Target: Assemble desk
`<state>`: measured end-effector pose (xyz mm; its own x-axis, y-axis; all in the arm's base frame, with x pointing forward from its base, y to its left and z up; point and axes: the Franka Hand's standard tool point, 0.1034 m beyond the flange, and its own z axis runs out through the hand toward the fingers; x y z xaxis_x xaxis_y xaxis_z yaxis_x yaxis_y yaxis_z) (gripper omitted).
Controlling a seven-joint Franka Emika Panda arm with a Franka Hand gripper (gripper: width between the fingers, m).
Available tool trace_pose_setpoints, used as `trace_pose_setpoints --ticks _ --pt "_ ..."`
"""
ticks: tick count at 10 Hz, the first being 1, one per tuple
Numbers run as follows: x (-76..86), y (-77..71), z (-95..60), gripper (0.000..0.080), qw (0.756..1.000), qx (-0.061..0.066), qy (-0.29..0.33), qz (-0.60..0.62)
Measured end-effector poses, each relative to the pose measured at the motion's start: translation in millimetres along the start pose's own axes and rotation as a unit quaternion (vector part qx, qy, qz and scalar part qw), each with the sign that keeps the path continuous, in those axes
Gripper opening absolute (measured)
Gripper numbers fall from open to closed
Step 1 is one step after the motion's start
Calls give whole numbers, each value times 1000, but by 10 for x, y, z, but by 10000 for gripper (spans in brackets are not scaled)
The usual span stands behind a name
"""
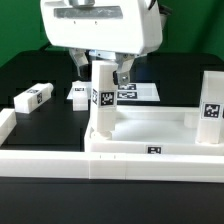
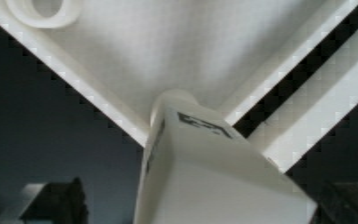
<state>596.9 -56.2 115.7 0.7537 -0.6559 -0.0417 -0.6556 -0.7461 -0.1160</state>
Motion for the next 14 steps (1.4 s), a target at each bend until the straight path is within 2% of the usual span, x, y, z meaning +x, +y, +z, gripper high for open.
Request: trace_pose_setpoints --ticks 1,2,3,8,11,12,14 --pt "-3 6 6 649 998 -9 2 -58" --pt "-14 9 19 649 992 -27 6 -121" --pt "-10 8 27 649 983 -38 10 -182" --pt "-1 -26 39 649 935 -47 12 -350" --pt "-9 -41 39 649 894 -54 7 -445" --pt "-8 -35 44 621 882 -54 6 -467" --pt "-9 -36 45 335 886 -53 6 -461"
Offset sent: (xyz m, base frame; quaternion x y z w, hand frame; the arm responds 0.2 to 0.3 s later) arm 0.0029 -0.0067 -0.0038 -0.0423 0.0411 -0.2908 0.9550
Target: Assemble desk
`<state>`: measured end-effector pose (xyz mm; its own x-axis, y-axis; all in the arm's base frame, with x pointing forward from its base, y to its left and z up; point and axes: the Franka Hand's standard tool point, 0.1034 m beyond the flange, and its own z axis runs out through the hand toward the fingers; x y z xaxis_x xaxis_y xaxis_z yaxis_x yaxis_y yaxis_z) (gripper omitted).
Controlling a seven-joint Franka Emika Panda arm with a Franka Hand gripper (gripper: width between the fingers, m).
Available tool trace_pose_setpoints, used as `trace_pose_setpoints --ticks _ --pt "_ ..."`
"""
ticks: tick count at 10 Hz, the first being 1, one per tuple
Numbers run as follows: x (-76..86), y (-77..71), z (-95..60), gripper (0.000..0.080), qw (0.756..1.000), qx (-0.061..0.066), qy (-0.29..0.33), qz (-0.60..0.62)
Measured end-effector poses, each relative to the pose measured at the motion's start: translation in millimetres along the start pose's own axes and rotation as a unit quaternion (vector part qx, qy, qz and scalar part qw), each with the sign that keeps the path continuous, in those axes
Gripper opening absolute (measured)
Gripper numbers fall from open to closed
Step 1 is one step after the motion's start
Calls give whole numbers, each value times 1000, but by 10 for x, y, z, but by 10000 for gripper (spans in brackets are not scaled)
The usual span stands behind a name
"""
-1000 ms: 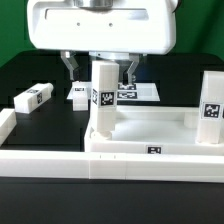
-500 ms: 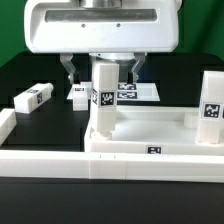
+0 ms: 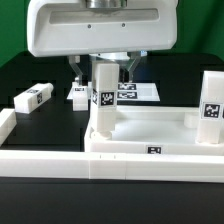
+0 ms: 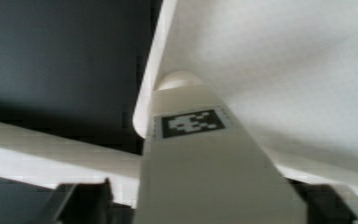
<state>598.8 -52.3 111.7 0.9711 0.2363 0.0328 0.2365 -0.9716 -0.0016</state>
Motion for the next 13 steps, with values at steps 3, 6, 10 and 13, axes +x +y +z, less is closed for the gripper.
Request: trace_pose_setpoints --ticks 3,6,10,13 --pt "-1 3 0 288 1000 0 0 2" --pt "-7 23 5 288 997 10 3 74" --pt "6 30 10 290 963 18 8 270" --pt "5 40 14 290 918 23 6 395"
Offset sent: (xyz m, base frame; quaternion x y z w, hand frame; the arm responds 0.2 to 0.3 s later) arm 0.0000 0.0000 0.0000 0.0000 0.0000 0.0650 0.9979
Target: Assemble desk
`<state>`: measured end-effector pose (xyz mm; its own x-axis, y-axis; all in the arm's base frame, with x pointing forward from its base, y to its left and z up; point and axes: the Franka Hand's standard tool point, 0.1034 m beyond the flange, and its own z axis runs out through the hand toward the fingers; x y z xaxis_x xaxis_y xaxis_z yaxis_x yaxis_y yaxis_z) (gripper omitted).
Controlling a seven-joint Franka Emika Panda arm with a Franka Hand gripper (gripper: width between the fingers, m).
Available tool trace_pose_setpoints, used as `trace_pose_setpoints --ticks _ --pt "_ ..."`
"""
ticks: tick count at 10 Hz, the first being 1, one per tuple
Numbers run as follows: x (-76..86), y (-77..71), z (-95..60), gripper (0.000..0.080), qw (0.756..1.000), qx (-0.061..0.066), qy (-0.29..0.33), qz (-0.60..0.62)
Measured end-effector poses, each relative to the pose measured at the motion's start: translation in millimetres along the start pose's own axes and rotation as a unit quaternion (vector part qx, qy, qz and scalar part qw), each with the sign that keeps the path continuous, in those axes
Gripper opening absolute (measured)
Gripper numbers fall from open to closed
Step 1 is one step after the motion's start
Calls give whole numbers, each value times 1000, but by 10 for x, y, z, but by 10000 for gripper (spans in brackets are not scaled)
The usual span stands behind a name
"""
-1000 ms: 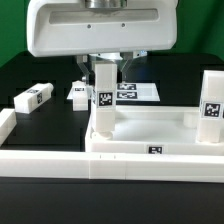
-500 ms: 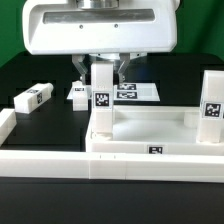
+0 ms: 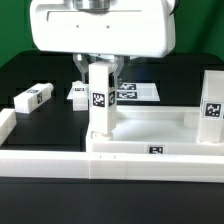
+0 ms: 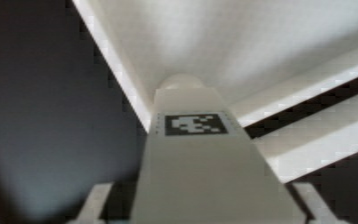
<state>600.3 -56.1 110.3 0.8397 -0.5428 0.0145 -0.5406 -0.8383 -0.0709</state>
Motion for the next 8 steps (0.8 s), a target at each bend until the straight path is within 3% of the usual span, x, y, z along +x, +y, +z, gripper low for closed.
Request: trace_pose_setpoints --ticks 7,8 --pt "-5 -12 4 290 975 7 -4 222" --pt "-6 -14 5 290 978 7 -3 207"
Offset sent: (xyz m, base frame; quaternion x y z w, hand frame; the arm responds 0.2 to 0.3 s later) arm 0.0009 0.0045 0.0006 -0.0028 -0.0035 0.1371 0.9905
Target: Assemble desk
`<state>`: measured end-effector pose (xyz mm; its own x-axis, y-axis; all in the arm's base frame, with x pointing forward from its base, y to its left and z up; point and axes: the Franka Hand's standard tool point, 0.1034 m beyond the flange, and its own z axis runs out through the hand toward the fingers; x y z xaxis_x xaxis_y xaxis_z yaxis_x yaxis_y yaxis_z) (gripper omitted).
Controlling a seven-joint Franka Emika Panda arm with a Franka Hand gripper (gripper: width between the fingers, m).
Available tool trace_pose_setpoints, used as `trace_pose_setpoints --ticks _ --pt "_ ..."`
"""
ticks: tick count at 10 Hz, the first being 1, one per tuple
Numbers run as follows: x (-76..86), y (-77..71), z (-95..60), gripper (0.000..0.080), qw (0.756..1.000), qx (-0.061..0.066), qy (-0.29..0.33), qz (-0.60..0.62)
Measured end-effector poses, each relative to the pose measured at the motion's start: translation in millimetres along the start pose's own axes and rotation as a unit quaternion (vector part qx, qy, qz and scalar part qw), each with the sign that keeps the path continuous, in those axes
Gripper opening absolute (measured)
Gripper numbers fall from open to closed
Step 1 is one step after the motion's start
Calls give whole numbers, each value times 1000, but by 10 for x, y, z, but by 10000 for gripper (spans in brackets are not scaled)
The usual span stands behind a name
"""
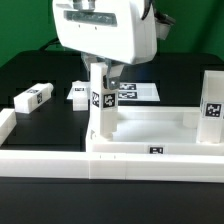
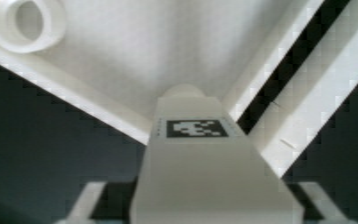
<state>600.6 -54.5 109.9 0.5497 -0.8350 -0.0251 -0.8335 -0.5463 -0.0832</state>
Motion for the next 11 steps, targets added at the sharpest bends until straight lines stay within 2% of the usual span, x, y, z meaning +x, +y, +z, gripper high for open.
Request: trace_pose_setpoints --ticks 1,2,3,4,7,8,9,11 --pt "-2 -2 0 470 1000 0 0 -16" --pt "-4 -9 -8 604 999 1 0 -32" --pt "6 -20 -12 604 997 3 4 -80" --pt "6 -18 -9 641 993 3 4 -122" --pt "7 -16 -8 648 972 2 4 -236" --pt "7 -16 -8 649 963 0 5 -268" --pt "-2 -21 -7 649 946 -11 9 -323" --pt "-26 -44 -9 649 919 -15 10 -394"
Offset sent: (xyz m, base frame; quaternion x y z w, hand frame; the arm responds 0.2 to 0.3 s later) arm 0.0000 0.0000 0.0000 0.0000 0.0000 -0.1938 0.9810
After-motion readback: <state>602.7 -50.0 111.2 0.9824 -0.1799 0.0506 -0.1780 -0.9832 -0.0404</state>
